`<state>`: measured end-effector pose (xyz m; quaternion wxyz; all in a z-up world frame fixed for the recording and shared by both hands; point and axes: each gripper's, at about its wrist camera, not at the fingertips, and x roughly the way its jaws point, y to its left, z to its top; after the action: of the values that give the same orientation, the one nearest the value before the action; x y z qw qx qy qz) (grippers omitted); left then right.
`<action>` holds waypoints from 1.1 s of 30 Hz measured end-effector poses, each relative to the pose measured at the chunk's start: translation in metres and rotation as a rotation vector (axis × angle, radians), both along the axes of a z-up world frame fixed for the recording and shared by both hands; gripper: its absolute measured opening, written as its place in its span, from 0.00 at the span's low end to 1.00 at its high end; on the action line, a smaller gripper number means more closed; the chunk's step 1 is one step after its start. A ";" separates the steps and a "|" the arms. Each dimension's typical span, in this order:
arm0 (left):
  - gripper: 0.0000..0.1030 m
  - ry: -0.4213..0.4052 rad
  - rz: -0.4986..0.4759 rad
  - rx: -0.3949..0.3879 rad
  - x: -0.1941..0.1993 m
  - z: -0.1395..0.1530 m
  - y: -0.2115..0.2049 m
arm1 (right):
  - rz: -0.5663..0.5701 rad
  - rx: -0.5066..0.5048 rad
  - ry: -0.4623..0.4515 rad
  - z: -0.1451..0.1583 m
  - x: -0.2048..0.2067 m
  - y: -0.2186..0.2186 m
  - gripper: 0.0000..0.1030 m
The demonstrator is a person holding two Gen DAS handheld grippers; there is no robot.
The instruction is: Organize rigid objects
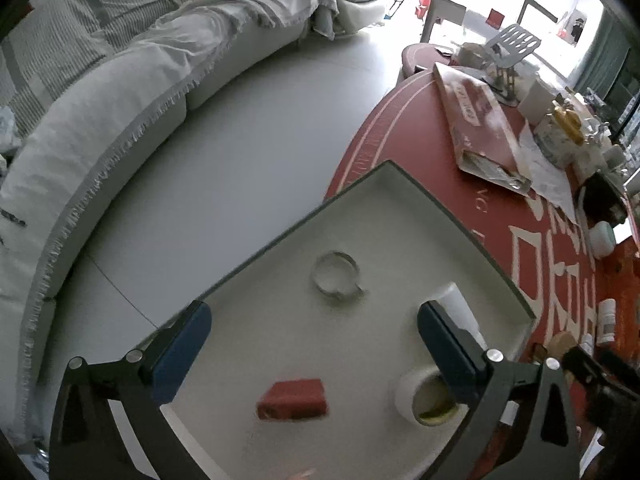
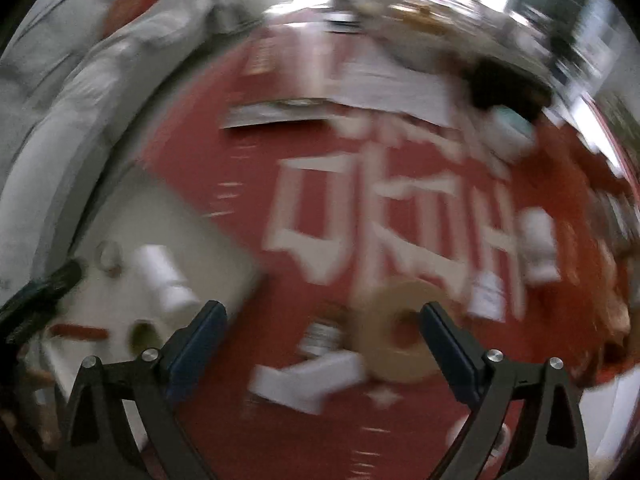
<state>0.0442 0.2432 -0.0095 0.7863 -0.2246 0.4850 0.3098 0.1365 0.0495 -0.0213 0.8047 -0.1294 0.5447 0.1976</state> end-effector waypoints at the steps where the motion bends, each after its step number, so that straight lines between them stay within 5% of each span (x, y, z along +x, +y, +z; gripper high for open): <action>1: 1.00 -0.009 -0.010 -0.007 -0.001 0.002 -0.003 | -0.022 0.006 0.009 -0.002 0.004 -0.010 0.95; 5: 1.00 -0.011 -0.051 0.010 -0.005 0.008 -0.023 | -0.021 0.035 0.055 -0.015 0.010 -0.035 0.95; 9: 1.00 -0.010 -0.091 0.008 -0.014 0.012 -0.042 | 0.114 0.055 0.108 -0.035 0.008 -0.013 0.95; 14: 1.00 0.002 -0.120 0.000 -0.024 0.014 -0.055 | 0.145 -0.004 0.177 -0.065 0.005 0.005 1.00; 24: 1.00 0.016 -0.198 -0.025 -0.052 0.006 -0.097 | 0.462 -0.164 0.195 -0.079 -0.117 -0.017 1.00; 30: 1.00 0.059 -0.240 -0.046 -0.072 -0.009 -0.124 | 0.517 -0.179 0.230 -0.082 -0.166 -0.057 1.00; 33: 1.00 0.077 -0.257 -0.030 -0.080 -0.013 -0.136 | 0.431 -0.142 0.228 -0.075 -0.163 -0.080 1.00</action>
<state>-0.0362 0.1076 -0.0223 0.7969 -0.1605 0.5441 0.2076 -0.0270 -0.0303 -0.0958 0.6661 -0.2757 0.6043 0.3393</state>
